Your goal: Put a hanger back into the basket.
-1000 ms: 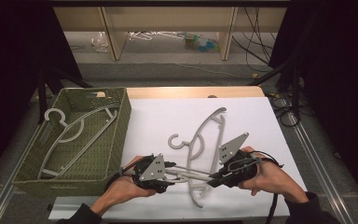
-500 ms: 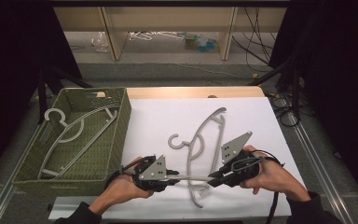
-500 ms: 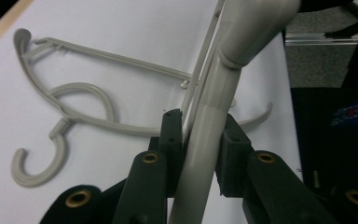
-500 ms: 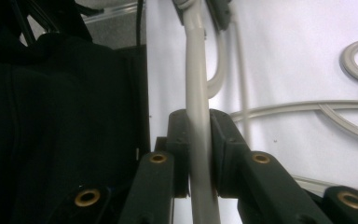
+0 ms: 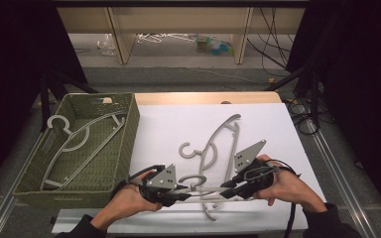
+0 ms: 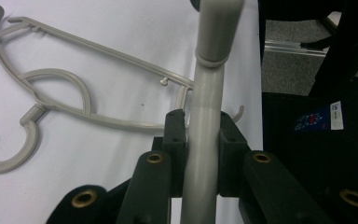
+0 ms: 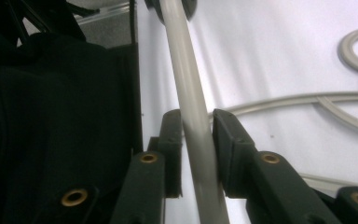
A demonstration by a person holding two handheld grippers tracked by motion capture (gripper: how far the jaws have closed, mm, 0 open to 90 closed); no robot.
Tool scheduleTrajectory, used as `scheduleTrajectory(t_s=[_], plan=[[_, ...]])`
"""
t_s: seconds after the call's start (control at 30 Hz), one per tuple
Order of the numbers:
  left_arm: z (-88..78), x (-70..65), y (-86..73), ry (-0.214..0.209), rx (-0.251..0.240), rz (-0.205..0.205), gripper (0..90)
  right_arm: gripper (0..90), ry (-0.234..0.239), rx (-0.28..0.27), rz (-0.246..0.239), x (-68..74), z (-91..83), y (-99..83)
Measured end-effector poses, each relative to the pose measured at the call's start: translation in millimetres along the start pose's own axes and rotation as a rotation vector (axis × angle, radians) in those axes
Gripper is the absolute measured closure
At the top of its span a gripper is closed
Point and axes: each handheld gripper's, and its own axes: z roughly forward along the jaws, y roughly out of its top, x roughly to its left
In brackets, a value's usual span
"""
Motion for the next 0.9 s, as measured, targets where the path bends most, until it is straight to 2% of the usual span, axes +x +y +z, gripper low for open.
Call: scheduleTrajectory(t_s=[0.2,0.23,0.27,0.37,0.5,0.53,0.6,0.63,0.67,0.7,0.73,0.8,0.83,0.87,0.9], plan=[[-3.6,1.2,-0.7,0.003,0.038,-0.027,78.3,66.6,-0.031,0.012,0.022,-3.0,4.6,-1.3],[-5.7,2.7,-1.4,0.011,0.06,-0.038,78.4,62.0,-0.04,0.012,0.037,-2.9,5.3,-0.8],[-6.8,2.8,-1.5,0.012,0.054,-0.055,78.5,60.3,-0.052,0.012,0.041,-3.4,5.1,-0.5],[-11.6,5.9,-0.6,0.027,0.068,-0.057,78.5,54.1,-0.077,0.009,0.056,-3.0,3.8,-0.2],[-22.3,9.8,0.9,0.065,0.083,-0.072,78.6,43.7,-0.156,-0.026,0.111,-2.0,-3.7,2.6],[-27.0,11.5,2.4,0.078,0.083,-0.075,78.6,41.7,-0.179,-0.056,0.119,0.5,-7.6,4.2],[-34.5,13.3,4.6,0.097,0.074,-0.081,78.6,40.8,-0.186,-0.065,0.124,1.9,-9.1,4.8],[-40.1,13.7,6.3,0.114,0.064,-0.092,78.6,39.3,-0.206,-0.104,0.133,5.9,-15.0,6.2],[-49.9,15.5,9.2,0.133,0.061,-0.099,78.6,39.0,-0.199,-0.118,0.138,6.8,-17.5,6.0],[-49.9,15.5,9.2,0.133,0.061,-0.099,78.6,39.0,-0.199,-0.118,0.138,6.8,-17.5,6.0],[-62.3,16.8,13.0,0.173,0.064,-0.098,78.6,36.5,-0.205,-0.155,0.15,7.8,-23.9,4.3],[-74.8,18.7,15.1,0.203,0.045,-0.114,78.7,36.3,-0.214,-0.172,0.16,10.2,-29.5,2.4],[-74.8,18.7,15.1,0.203,0.045,-0.114,78.7,36.3,-0.214,-0.172,0.16,10.2,-29.5,2.4],[-87.5,22.5,16.2,0.23,0.027,-0.127,78.7,35.9,-0.234,-0.194,0.16,12.2,-32.5,1.3],[-87.5,22.5,16.2,0.23,0.027,-0.127,78.7,35.9,-0.234,-0.194,0.16,12.2,-32.5,1.3]])
